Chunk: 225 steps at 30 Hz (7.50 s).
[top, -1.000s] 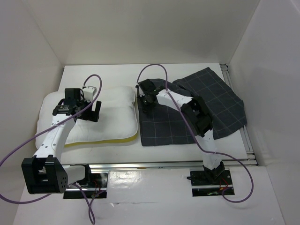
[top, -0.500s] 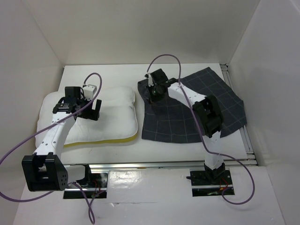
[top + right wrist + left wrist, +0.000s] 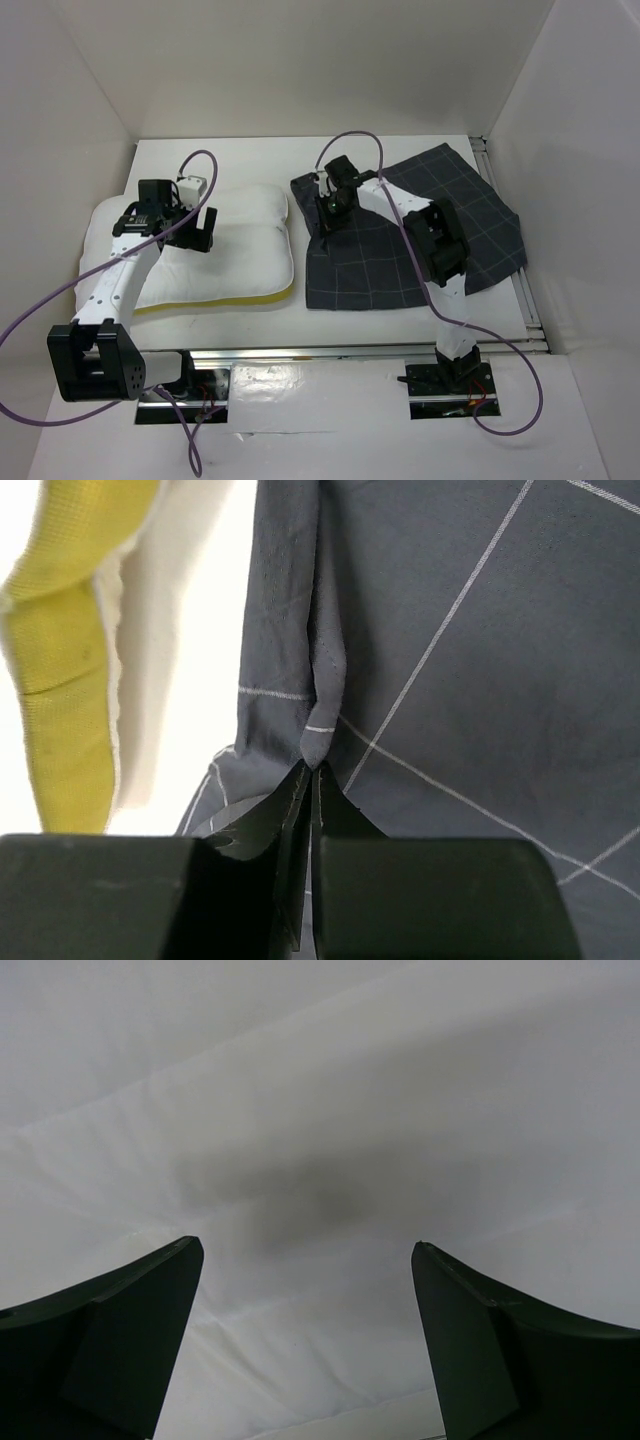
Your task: Put the pillow into the pillowcase
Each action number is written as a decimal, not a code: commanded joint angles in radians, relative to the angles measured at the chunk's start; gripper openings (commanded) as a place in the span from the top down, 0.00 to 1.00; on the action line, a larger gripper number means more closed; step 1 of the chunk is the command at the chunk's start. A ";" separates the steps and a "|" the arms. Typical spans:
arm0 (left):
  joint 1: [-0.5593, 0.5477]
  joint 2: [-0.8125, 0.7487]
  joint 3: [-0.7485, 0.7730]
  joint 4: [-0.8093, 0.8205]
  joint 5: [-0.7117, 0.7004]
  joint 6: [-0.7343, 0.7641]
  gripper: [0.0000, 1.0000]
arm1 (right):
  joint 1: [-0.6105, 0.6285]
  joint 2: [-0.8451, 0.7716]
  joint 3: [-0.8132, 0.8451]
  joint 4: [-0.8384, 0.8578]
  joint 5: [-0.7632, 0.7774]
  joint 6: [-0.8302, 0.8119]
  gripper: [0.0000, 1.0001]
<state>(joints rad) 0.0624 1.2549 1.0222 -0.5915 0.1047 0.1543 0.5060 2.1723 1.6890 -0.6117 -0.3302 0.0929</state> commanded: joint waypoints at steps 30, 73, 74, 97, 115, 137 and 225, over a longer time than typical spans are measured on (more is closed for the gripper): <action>0.002 0.000 0.030 0.010 0.018 0.007 0.00 | -0.024 -0.124 0.032 -0.014 -0.075 -0.056 1.00; 0.002 0.011 0.050 0.001 0.027 0.016 0.00 | -0.049 -0.049 -0.006 0.010 -0.081 -0.030 0.64; 0.002 0.011 0.050 0.001 0.027 0.016 0.00 | -0.049 -0.039 0.004 0.010 -0.081 -0.030 0.64; 0.002 0.020 0.041 0.001 0.075 0.007 0.00 | 0.011 -0.084 -0.057 0.079 0.192 -0.084 1.00; -0.171 0.195 0.277 -0.272 0.213 0.427 0.00 | -0.124 -0.388 -0.178 -0.030 -0.128 -0.269 1.00; -0.191 0.340 0.259 -0.114 0.239 0.711 0.00 | -0.133 -0.371 -0.117 -0.114 -0.158 -0.280 1.00; -0.477 0.370 0.392 -0.062 0.395 0.507 1.00 | -0.155 -0.602 -0.035 -0.428 -0.380 -0.435 1.00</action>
<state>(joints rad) -0.4129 1.6352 1.3628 -0.7578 0.4770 0.6979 0.3431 1.6341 1.6703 -0.9867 -0.6731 -0.2966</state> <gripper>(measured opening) 0.037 0.011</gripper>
